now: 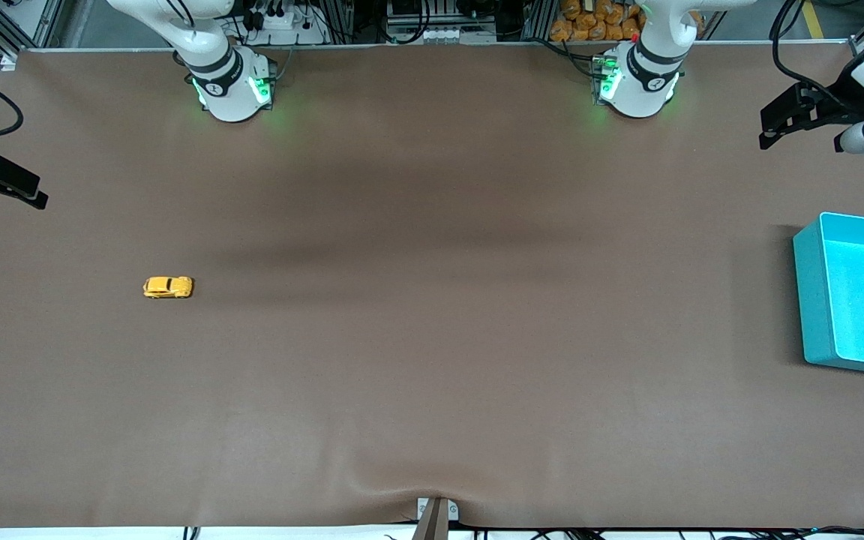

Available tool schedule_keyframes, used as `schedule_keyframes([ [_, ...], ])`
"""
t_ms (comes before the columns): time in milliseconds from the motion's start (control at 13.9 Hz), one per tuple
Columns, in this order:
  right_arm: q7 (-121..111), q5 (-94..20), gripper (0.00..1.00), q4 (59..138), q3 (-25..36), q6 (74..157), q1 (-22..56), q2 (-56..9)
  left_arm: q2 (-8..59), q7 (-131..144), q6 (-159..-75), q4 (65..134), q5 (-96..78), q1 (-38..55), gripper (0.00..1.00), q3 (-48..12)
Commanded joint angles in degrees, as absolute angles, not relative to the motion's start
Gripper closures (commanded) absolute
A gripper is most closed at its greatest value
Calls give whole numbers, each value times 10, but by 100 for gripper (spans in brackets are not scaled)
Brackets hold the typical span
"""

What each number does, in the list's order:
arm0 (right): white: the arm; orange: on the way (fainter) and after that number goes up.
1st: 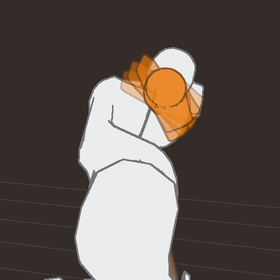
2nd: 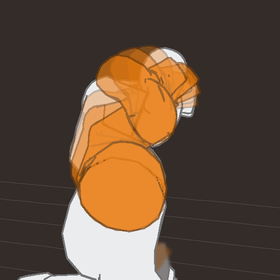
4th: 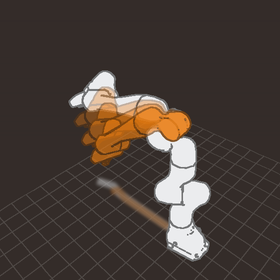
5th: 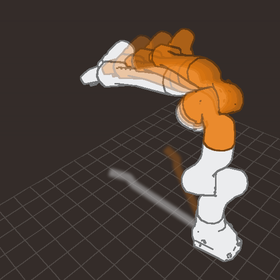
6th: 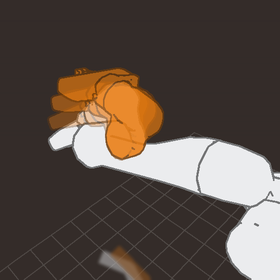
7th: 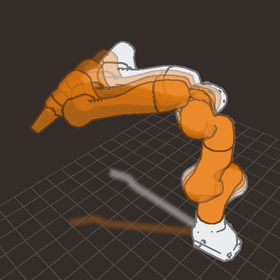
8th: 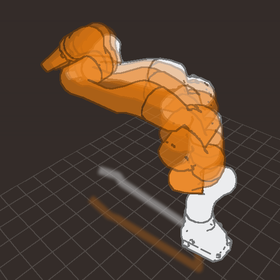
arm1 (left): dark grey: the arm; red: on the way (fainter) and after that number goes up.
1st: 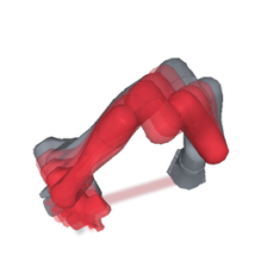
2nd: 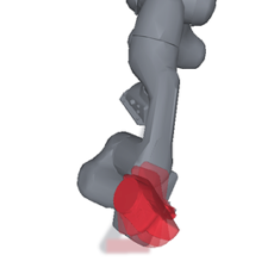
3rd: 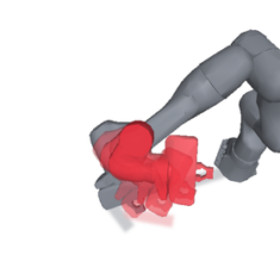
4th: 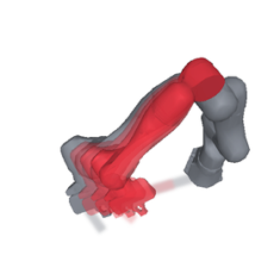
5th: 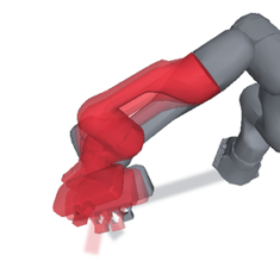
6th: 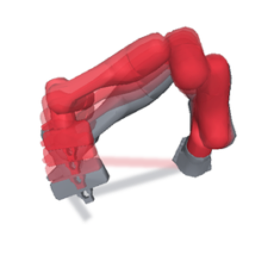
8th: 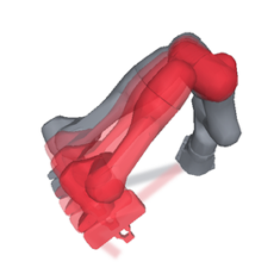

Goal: Wind and store yellow beetle car
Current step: 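Reach the right gripper toward the yellow car while the left gripper shifts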

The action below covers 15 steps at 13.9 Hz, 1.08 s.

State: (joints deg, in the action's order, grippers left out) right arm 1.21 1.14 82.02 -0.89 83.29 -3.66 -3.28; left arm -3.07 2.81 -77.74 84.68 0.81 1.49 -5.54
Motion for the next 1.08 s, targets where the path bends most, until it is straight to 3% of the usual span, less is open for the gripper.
schedule_keyframes([
  [0, 7, -7, 0, 818, -16, 833, -47, -33, -33, 25, -773, 846, 2, 15, 0, -55],
  [1010, 17, 0, 0, 819, -14, 838, -111, -80, -33, 33, -773, 839, 4, 15, 0, -54],
])
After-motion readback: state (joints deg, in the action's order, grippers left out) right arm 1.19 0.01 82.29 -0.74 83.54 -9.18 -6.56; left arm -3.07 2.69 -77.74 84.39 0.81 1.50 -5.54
